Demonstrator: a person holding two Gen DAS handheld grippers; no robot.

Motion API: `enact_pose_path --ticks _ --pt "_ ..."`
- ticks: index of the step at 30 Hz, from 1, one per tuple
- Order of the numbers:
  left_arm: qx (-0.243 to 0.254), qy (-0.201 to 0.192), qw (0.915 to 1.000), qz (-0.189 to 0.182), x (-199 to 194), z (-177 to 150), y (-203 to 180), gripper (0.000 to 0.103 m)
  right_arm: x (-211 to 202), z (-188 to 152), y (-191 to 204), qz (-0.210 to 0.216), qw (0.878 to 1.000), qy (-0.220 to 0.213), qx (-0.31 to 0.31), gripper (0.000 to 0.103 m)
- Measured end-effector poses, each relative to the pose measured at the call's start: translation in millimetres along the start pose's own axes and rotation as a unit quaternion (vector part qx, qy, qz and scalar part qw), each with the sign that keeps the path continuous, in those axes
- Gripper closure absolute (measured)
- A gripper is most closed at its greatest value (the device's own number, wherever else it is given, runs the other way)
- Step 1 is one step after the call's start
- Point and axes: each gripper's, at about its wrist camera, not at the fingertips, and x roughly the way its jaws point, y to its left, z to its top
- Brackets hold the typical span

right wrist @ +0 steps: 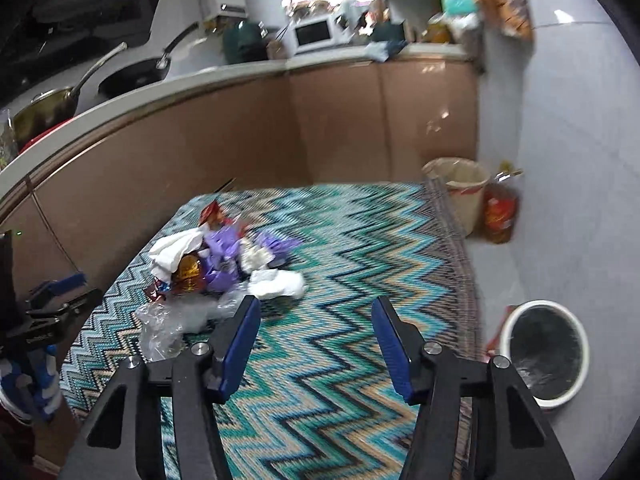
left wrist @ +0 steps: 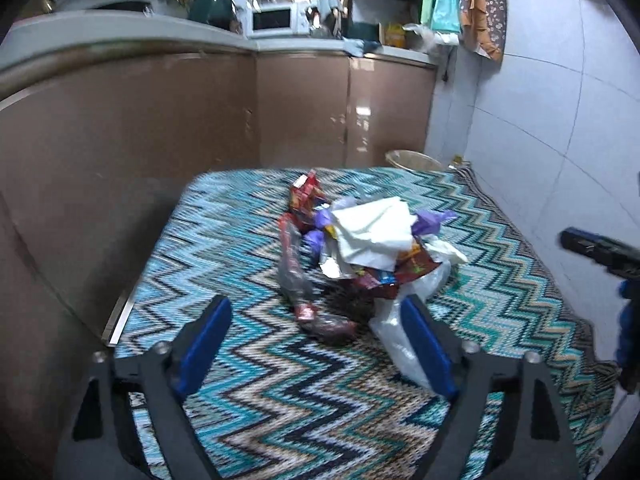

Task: Collect trash
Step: 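Lower the left tool onto the white tissue and close its fingers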

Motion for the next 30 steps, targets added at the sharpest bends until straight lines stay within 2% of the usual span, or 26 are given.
enact_pose_path --ticks 6,11,21,24,26,28,30 --pt "-0.009 -0.002 0.9984 -0.055 29.5 31.7 -3.2 0.021 49.5 14.7 4.3 0.038 0.999 0.037 0.002 0.048" --pt "-0.002 0.0 0.9976 -0.069 59.3 52.5 -9.2 0.022 89.7 23.6 7.7 0.065 0.996 0.065 0.01 0.048" --pt "0.01 0.023 0.9951 -0.095 86.2 54.7 -14.6 0.063 155.1 19.9 9.4 0.099 0.987 0.12 0.035 0.048" --pt "0.017 0.023 0.9949 -0.096 85.0 52.4 -17.6 0.071 160.6 15.8 3.9 0.105 0.985 0.126 0.046 0.062" --pt "0.023 0.02 0.9949 -0.096 83.3 51.8 -20.0 0.077 160.2 13.2 0.0 0.107 0.985 0.126 0.053 0.08" --pt "0.025 0.019 0.9946 -0.099 81.3 51.8 -22.4 0.089 159.4 10.1 -3.5 0.102 0.985 0.129 0.052 0.094" --pt "0.029 0.017 0.9946 -0.098 77.8 51.3 -26.3 0.092 155.7 8.2 -5.2 0.096 0.986 0.126 0.051 0.097"
